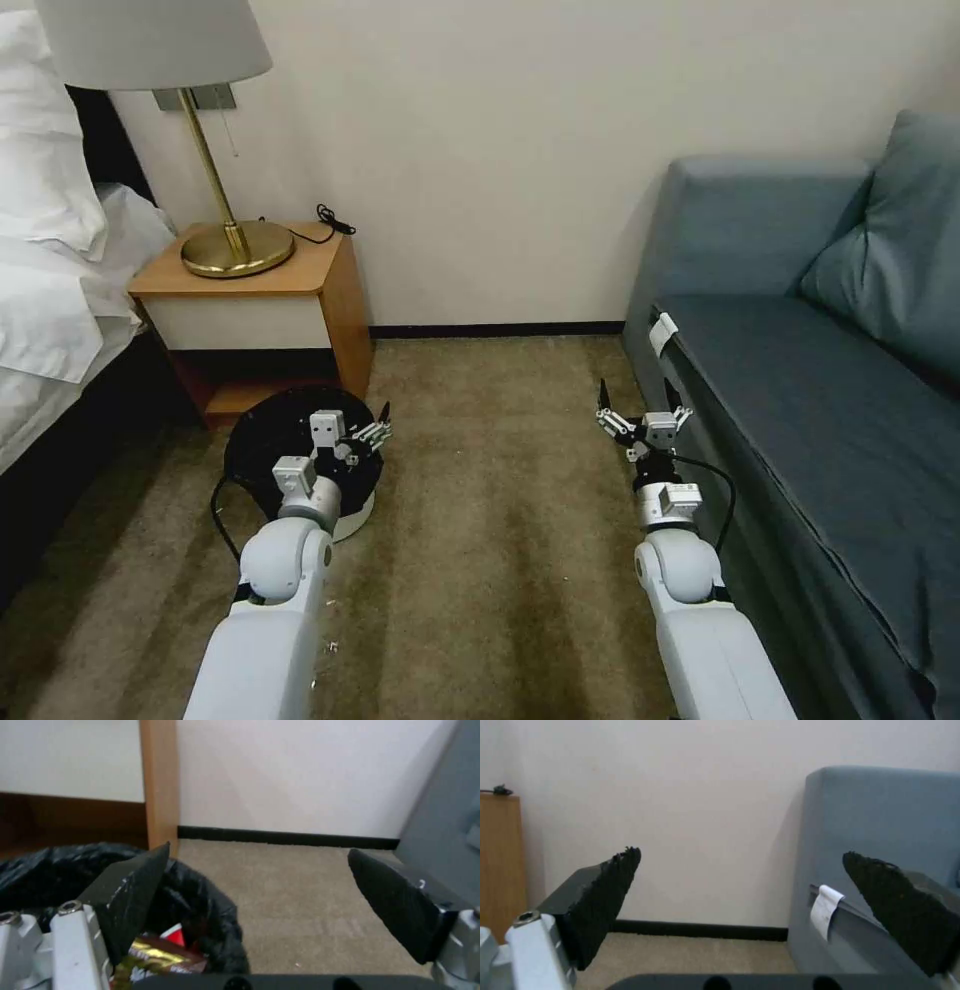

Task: Pick up the trash bin, then pick up the garbage on the floor and place it into the trash bin.

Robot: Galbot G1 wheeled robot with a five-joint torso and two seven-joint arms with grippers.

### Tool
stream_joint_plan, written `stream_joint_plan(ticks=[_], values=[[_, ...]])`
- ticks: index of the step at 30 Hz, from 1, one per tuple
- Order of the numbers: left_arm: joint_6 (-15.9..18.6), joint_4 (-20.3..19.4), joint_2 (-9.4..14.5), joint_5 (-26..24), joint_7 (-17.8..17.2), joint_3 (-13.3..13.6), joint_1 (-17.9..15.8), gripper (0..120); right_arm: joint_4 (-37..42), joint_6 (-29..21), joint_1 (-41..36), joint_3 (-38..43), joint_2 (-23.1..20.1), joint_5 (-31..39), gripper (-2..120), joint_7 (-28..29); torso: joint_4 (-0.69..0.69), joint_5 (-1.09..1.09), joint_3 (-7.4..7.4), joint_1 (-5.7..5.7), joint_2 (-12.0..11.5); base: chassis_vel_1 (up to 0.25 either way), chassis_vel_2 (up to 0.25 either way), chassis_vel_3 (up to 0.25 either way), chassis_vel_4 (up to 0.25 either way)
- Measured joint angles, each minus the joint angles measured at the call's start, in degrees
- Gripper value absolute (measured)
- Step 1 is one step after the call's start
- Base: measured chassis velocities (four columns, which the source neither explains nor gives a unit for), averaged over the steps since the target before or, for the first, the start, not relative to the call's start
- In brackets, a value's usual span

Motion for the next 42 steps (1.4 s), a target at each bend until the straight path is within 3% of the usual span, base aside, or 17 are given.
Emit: stream_joint_plan(ticks=[12, 20, 31, 42], values=[[-0.3, -0.1, -1.3, -0.1, -0.6, -1.1, 1.3, 96, -1.0, 0.1, 0.8, -0.4, 0.0, -0.9, 100, -0.2, 0.00, 0.00, 0.00, 0.00, 0.0, 0.000, 0.000, 0.000, 0.000], [-4.8, 0.8, -1.7, 2.4, 2.9, -2.3, 1.6, 96, -1.6, 0.3, 0.8, -0.4, 0.5, -1.0, 100, -0.5, 0.00, 0.00, 0.00, 0.00, 0.0, 0.000, 0.000, 0.000, 0.000], [-9.5, 2.3, -2.3, 3.1, 4.1, -3.4, 0.9, 96, -1.7, 0.3, 0.7, -0.4, 0.8, -1.4, 100, -0.5, 0.00, 0.01, 0.00, 0.00, 0.0, 0.000, 0.000, 0.000, 0.000], [-9.6, 2.6, -2.9, 3.1, 3.5, -3.4, 0.6, 97, -1.8, 0.3, 0.5, 0.0, 1.1, -1.7, 100, -0.6, 0.00, 0.00, 0.00, 0.00, 0.0, 0.000, 0.000, 0.000, 0.000]])
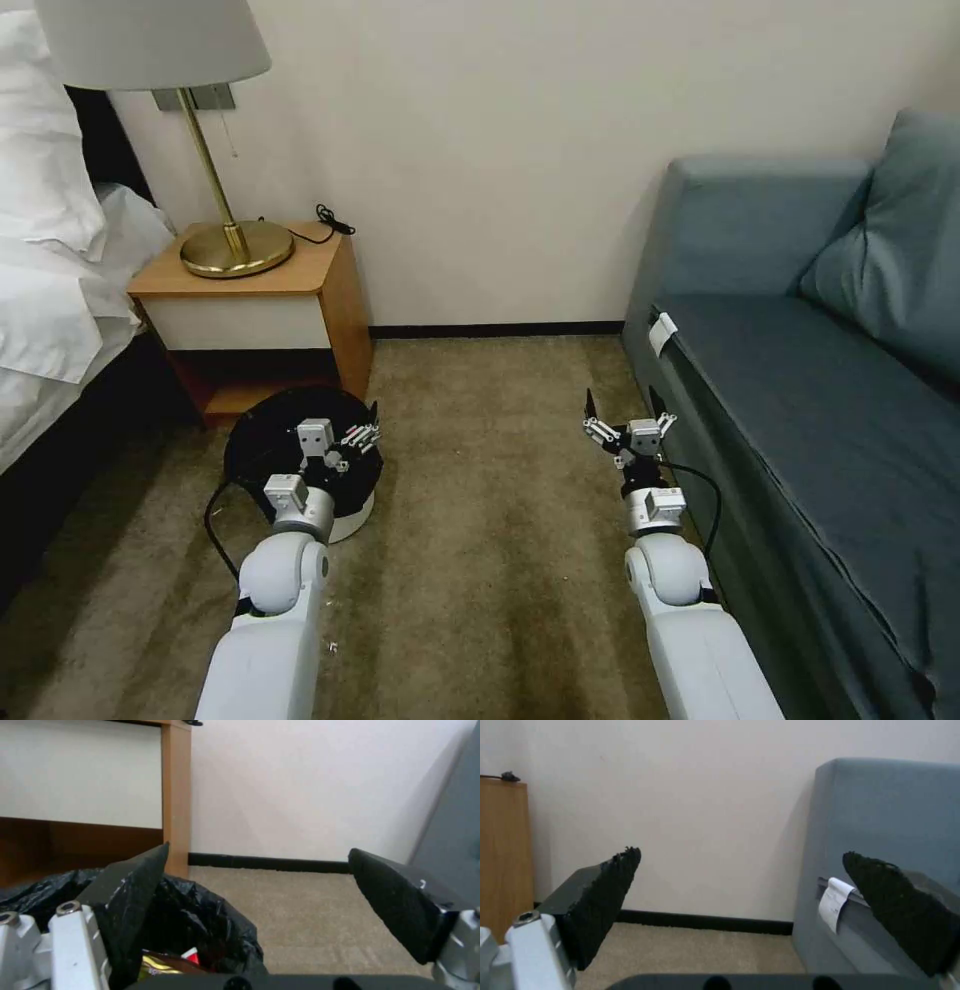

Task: Pick up the trash bin, then pick up the garbage on the floor and place it into the trash bin.

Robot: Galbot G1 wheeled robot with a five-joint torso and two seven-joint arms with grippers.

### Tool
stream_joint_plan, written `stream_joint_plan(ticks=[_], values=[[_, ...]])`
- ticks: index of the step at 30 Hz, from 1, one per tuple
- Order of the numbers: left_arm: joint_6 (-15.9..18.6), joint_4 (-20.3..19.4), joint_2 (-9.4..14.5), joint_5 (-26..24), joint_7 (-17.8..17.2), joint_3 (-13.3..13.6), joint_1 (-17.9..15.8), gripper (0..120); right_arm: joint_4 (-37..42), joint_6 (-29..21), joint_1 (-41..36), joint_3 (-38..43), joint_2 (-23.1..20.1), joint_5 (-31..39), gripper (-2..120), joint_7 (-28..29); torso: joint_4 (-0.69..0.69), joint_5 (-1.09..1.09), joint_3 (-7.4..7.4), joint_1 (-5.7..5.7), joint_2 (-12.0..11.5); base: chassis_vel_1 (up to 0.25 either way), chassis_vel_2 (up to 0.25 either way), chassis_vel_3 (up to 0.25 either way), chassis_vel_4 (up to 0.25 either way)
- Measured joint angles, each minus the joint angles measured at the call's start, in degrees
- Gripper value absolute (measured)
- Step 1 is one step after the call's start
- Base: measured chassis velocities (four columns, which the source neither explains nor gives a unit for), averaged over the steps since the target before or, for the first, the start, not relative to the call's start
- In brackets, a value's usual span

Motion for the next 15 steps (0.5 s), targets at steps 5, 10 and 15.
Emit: stream_joint_plan(ticks=[5, 10, 15], values=[[0.3, 0.0, -0.2, 0.0, -0.4, -0.2, 0.0, 97, 0.0, 0.2, -0.1, 0.2, 0.1, 0.0, 100, -0.1, 0.00, 0.00, 0.00, 0.00, 0.0, 0.000, 0.000, 0.000, 0.000], [0.4, 0.0, -0.3, 0.0, -0.4, -0.2, 0.1, 97, 0.0, 0.1, -0.3, 0.2, 0.3, 0.0, 100, -0.1, 0.00, -0.01, 0.00, 0.00, 0.0, 0.000, 0.000, 0.000, 0.000], [0.5, 0.0, -0.3, 0.0, -0.5, -0.2, 0.1, 97, 0.0, 0.1, -0.4, 0.2, 0.3, 0.0, 100, -0.1, 0.00, 0.00, 0.00, 0.00, 0.0, 0.000, 0.000, 0.000, 0.000]])
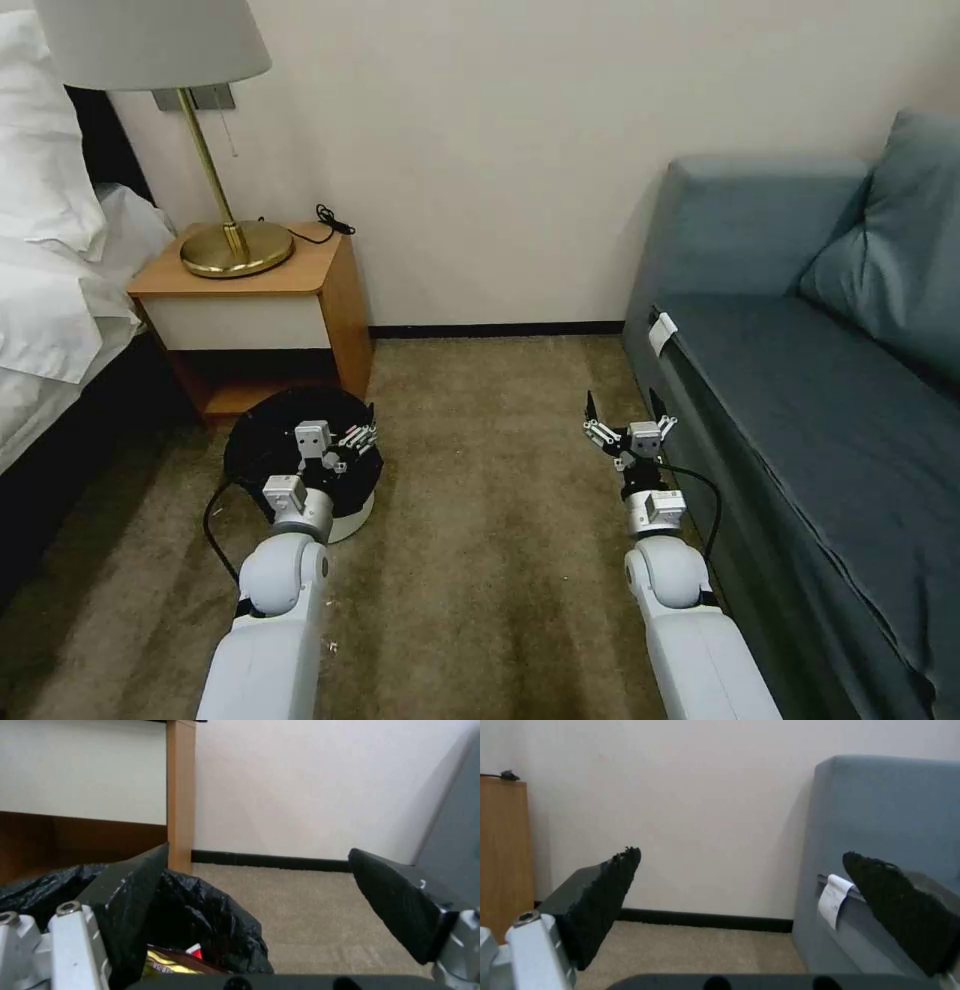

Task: Pick up the trash bin, then pick up the garbage on the floor and place it into the trash bin.

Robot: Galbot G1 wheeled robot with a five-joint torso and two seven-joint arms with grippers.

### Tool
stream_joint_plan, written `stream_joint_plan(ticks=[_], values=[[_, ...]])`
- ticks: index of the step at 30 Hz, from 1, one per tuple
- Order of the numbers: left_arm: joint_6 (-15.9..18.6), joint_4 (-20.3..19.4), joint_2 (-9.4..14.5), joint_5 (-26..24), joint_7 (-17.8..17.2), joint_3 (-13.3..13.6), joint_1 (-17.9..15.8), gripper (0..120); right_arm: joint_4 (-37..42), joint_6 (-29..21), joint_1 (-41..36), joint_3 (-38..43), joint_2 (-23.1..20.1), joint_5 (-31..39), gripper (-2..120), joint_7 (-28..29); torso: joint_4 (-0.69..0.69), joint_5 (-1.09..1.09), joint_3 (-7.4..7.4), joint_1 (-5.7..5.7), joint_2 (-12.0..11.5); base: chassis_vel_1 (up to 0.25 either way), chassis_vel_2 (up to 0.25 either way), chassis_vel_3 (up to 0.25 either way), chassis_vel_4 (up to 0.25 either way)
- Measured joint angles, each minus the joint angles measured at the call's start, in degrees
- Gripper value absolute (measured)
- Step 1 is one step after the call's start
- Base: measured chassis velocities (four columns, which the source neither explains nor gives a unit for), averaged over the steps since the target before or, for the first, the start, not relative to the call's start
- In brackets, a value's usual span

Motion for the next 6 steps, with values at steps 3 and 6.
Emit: stream_joint_plan(ticks=[3, 6], values=[[0.0, 0.0, 0.0, 0.0, 0.0, 0.0, 0.0, 97, 0.0, 0.0, 0.0, 0.0, 0.0, 0.0, 100, 0.0, 0.00, 0.00, 0.00, 0.00, 0.0, 0.000, 0.000, 0.000, 0.000], [0.0, 0.0, 0.0, 0.0, 0.0, 0.0, 0.0, 97, 0.0, 0.0, 0.0, 0.0, 0.0, 0.0, 100, 0.0, 0.00, 0.00, 0.00, 0.00, 0.0, 0.000, 0.000, 0.000, 0.000]])
